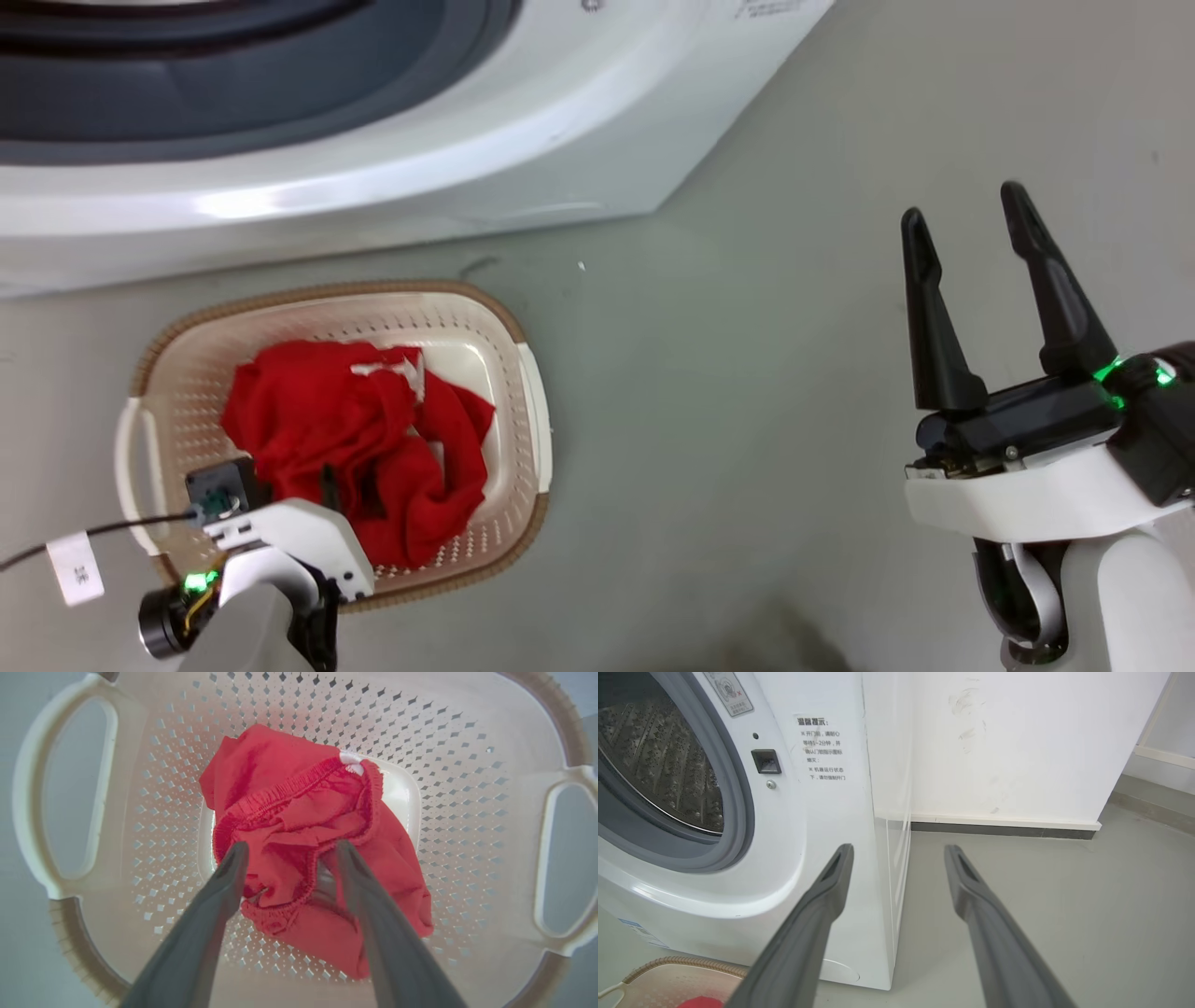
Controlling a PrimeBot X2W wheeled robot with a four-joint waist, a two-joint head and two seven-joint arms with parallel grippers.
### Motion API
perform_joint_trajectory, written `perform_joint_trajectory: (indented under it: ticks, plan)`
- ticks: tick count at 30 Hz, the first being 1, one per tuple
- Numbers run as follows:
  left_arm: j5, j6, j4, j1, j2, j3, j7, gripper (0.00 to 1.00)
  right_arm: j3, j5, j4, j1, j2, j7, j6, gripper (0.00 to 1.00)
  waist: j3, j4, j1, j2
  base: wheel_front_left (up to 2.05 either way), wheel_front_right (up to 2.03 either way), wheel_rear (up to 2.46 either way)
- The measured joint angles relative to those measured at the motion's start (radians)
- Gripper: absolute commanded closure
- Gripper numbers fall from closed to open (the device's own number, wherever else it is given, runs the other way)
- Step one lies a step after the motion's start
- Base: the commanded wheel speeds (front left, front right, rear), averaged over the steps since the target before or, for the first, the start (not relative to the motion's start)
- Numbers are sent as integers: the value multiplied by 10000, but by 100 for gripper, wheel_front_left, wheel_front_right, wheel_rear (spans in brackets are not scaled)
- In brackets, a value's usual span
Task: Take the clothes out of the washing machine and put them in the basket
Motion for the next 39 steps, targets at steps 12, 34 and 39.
perform_joint_trajectory:
  ticks: [12,34,39]
  plan:
    - [267,-527,-514,1064,-209,631,-2,0,-226,-188,754,776,2,288,0,0,-2339,660,-1,0,0,0,0]
    - [3379,-337,-7718,3073,-343,1108,-2,0,-993,-458,1294,2098,2,623,0,0,-5119,2242,-4,0,0,0,0]
    - [3931,-144,-9104,3507,-178,890,-2,0,-1241,-729,1177,2330,6,621,0,0,-5385,2377,-3,0,0,0,0]
